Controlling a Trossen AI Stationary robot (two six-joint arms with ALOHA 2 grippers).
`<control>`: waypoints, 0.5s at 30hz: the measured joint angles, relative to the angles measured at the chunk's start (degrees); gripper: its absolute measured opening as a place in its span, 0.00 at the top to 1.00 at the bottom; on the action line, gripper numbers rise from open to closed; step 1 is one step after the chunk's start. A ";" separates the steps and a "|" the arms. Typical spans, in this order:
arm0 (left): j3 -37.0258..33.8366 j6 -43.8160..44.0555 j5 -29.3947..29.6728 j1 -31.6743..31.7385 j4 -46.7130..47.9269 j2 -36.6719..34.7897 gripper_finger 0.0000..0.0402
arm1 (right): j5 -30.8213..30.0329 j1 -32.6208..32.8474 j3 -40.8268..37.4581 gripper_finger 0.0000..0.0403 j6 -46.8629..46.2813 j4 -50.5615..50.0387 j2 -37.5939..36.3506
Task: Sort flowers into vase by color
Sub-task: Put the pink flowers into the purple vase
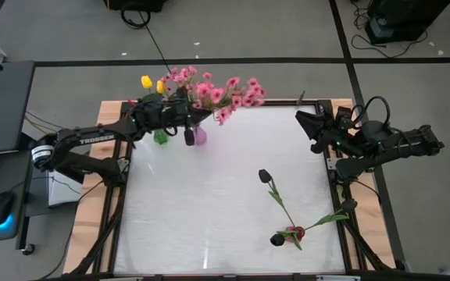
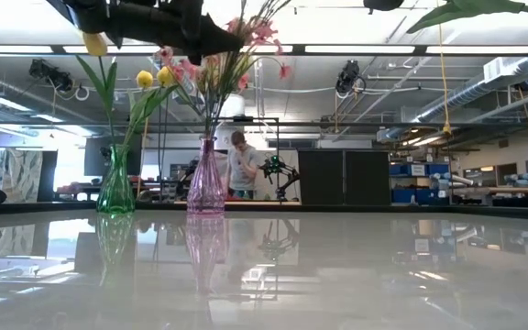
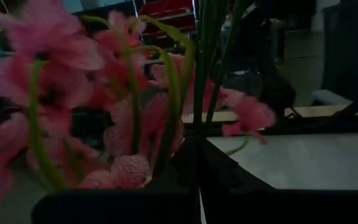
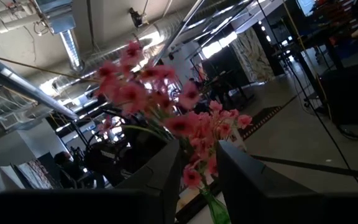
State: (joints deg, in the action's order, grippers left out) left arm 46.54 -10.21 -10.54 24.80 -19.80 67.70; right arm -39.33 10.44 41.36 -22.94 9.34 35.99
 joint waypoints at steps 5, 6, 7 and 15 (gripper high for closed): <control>0.00 0.41 0.45 -0.57 4.52 -3.84 0.98 | 0.00 -0.01 -0.01 0.72 0.01 0.00 0.00; 0.02 0.50 0.31 -0.63 5.66 -5.06 0.98 | 0.00 0.00 0.00 0.72 0.02 0.00 0.00; 0.02 0.61 0.48 -0.62 7.77 -6.57 0.98 | 0.00 0.00 -0.02 0.72 0.01 0.00 0.00; 0.02 -0.59 -3.64 -0.54 15.34 -14.75 0.98 | -0.01 -0.01 0.00 0.72 0.01 0.00 0.00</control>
State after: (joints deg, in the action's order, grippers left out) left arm 46.57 -10.80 -14.18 24.25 -4.47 52.95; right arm -39.34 10.43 41.36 -22.93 9.34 35.99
